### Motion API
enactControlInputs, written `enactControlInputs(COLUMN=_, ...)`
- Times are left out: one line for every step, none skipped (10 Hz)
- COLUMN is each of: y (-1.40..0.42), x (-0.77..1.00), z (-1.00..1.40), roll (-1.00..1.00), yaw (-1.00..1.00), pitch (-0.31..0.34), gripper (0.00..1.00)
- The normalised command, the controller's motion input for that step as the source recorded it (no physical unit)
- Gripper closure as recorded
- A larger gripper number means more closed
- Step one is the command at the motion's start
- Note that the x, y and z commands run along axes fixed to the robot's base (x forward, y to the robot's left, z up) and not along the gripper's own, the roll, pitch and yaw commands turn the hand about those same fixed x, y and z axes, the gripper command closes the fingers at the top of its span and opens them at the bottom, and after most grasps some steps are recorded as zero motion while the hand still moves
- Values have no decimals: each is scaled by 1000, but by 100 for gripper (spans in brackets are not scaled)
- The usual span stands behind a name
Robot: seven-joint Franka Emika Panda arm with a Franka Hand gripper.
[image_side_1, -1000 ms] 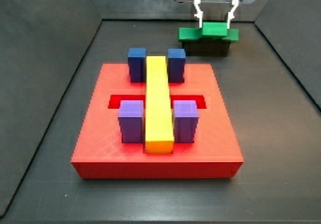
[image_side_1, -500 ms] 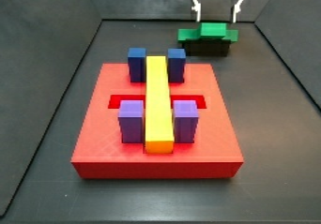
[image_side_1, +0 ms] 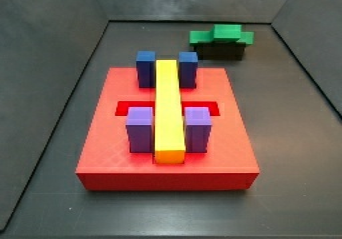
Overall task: Pick up the green object. Move up. Place the green object on the fixture. Regrasp the green object. Move to above the board. Insert the green object.
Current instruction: Regrasp the green object.
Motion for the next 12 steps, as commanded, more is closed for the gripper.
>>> enactControlInputs(y=-343, x=611, z=460, roll=651, yaw=183, pitch=106, gripper=0)
enactControlInputs(y=-251, x=631, z=426, roll=846, yaw=134, pitch=189, gripper=0)
enactControlInputs(y=-203, x=626, z=406, roll=937, yaw=129, pitch=209, gripper=0)
enactControlInputs(y=-143, x=617, z=363, roll=1000, yaw=117, pitch=237, gripper=0)
enactControlInputs(y=-111, x=583, z=306, roll=1000, yaw=106, pitch=271, gripper=0)
enactControlInputs(y=-80, x=589, z=203, roll=1000, yaw=120, pitch=289, gripper=0)
enactControlInputs(y=-69, x=663, z=40, roll=1000, yaw=163, pitch=249, gripper=0)
enactControlInputs(y=-74, x=731, z=17, roll=934, yaw=154, pitch=249, gripper=0)
enactControlInputs(y=-57, x=746, z=3, roll=923, yaw=154, pitch=260, gripper=0)
enactControlInputs(y=-14, x=931, z=-86, roll=626, yaw=11, pitch=291, gripper=0)
enactControlInputs(y=0, x=680, z=-109, roll=386, yaw=0, pitch=223, gripper=0)
enactControlInputs(y=6, x=597, z=0, roll=220, yaw=0, pitch=191, gripper=0)
